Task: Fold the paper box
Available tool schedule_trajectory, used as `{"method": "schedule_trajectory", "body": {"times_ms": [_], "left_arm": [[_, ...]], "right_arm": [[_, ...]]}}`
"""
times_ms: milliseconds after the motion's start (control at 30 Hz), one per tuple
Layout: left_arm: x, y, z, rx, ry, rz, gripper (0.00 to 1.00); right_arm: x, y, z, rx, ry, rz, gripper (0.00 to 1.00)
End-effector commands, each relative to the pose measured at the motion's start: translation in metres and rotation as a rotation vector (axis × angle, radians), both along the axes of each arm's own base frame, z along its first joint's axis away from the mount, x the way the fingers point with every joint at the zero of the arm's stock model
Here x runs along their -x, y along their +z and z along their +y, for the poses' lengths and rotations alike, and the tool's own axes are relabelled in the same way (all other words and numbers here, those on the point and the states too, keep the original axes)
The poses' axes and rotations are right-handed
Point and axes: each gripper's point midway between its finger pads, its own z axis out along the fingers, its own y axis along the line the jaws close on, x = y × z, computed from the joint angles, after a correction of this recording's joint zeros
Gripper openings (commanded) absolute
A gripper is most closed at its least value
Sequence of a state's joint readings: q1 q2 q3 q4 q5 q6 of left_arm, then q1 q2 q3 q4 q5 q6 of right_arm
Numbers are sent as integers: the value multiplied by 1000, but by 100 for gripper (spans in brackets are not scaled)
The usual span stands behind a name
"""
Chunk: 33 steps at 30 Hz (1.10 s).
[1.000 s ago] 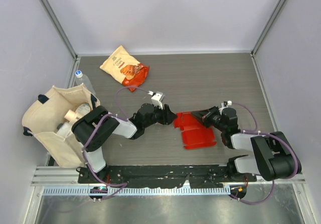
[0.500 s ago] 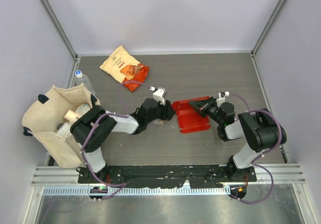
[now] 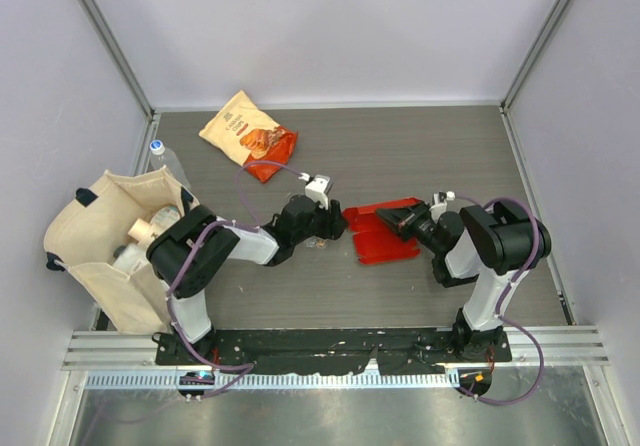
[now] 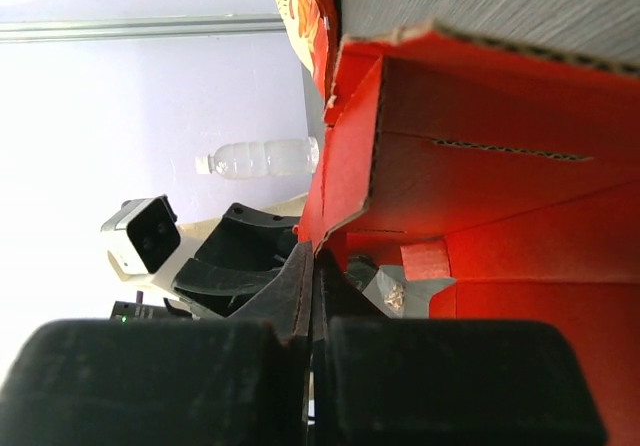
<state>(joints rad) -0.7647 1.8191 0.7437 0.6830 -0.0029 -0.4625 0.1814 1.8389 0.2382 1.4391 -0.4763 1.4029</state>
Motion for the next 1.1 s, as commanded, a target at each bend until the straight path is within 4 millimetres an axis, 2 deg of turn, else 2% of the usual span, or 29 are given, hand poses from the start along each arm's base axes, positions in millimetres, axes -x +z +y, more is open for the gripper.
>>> {"method": "schedule_trajectory", "body": {"times_ms": [0,67,200,233,367,500,600,667,700,767,867,967,1000,1067], "left_arm": [[8,20,-9,56,-75,-47,53],[8,17,-6,46,-64,-39,53],[2,7,-1,-36,-38,-37,44],[-1,4,2,-90,-9,-51,45],[-3,-3,4,-123,23,-32,48],[0,-9,-6,-135,24,-16,51],[4,-7,-24,-121,-2,-17,54],[5,-14,-29,-139,-12,-8,54],[3,-11,-34,-148,-6,-19,53],[3,-15,-32,-172,0,-8,53],[2,-10,-31,-169,14,-22,51],[6,-4,-25,-146,13,-38,59],[11,-3,-19,-146,16,-38,64],[12,-3,-11,-153,39,-55,67]], "right_arm": [[5,22,-9,20,-10,-169,1],[5,20,-11,20,-10,-160,1],[4,22,-12,8,-16,-155,1],[4,23,-12,5,-17,-157,1],[1,29,-13,-14,-24,-162,1],[0,31,-14,-26,-38,-156,1],[0,30,-16,-29,-55,-147,1],[0,31,-17,-36,-62,-143,1],[-1,32,-18,-39,-65,-144,1],[0,35,-17,-42,-65,-148,1],[-1,35,-18,-38,-68,-147,1],[-1,37,-18,-40,-67,-150,1],[0,37,-18,-39,-65,-151,1],[0,37,-18,-39,-65,-151,1]]}}
